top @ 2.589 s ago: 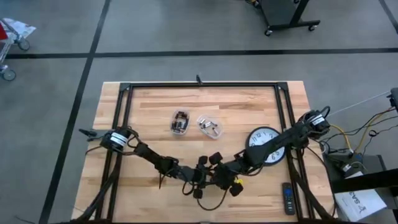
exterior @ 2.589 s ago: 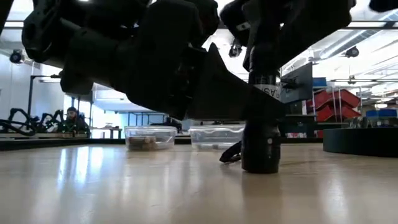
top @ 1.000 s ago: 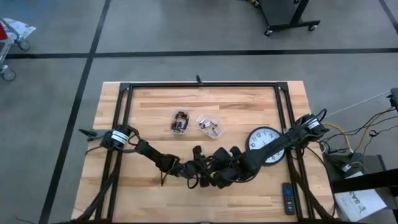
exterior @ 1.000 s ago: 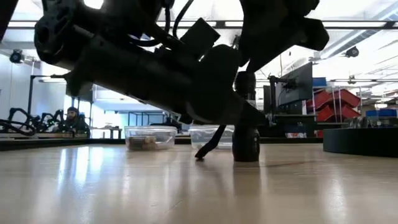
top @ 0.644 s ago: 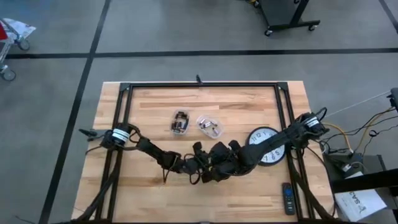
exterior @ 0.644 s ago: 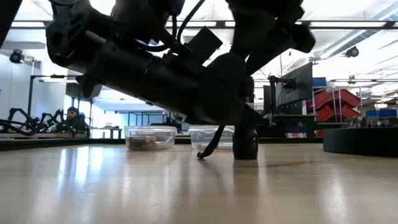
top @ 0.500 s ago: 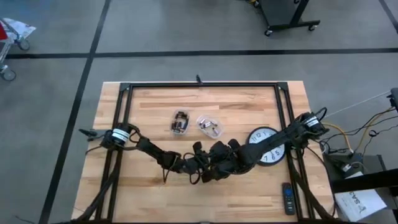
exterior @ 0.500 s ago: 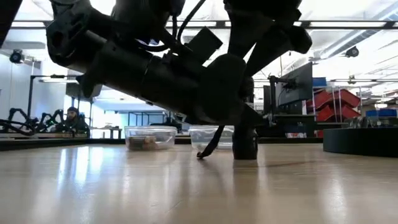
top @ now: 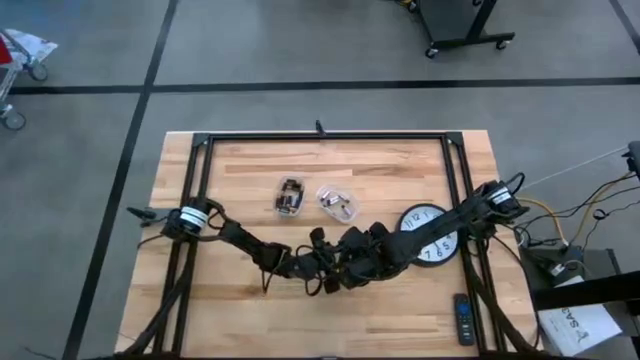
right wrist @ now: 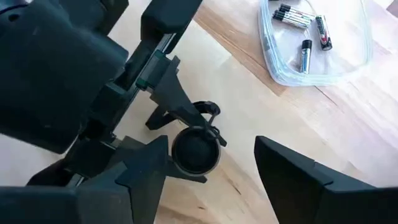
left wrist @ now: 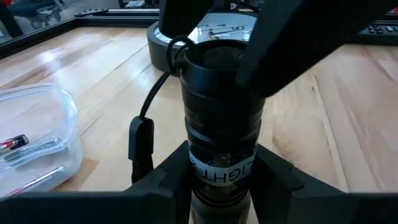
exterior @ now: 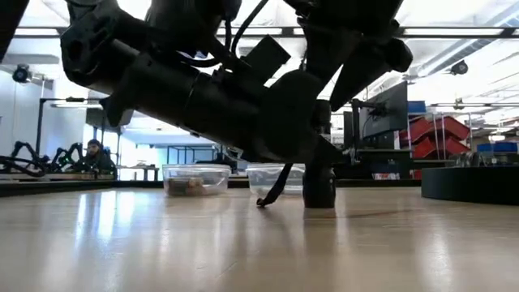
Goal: Insert battery
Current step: Open the black flashlight cover
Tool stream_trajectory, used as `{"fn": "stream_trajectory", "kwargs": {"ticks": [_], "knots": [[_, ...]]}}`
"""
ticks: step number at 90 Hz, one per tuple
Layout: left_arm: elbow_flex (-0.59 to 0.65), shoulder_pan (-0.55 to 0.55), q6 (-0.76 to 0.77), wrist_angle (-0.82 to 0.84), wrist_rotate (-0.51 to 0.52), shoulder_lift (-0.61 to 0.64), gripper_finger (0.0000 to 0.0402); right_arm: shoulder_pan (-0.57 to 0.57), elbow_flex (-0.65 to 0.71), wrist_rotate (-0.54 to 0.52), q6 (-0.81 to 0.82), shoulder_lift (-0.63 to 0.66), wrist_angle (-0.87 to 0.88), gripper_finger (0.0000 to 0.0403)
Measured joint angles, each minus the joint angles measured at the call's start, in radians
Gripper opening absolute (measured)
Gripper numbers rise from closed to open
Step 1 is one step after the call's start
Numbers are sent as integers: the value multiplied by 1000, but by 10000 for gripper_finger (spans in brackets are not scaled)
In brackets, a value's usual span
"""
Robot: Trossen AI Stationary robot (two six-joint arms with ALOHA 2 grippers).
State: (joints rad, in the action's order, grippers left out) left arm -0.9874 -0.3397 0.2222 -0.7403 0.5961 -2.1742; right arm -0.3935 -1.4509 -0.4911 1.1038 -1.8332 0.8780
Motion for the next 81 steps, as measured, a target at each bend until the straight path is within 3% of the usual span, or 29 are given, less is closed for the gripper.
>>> {"fn": "stream_trajectory", "kwargs": {"ticks": [29,50,61,81], "knots": [[0,0,0,0,-1,0,103,1,1,2,22,-50,-16,180],[0,0,1,0,-2,0,102,1,1,5,8,-49,-29,129],[0,-2,-2,0,-11,0,99,2,1,16,-39,-49,-31,95],[8,-30,1,-1,-64,1,100,1,1,66,-186,-38,-55,94]]}}
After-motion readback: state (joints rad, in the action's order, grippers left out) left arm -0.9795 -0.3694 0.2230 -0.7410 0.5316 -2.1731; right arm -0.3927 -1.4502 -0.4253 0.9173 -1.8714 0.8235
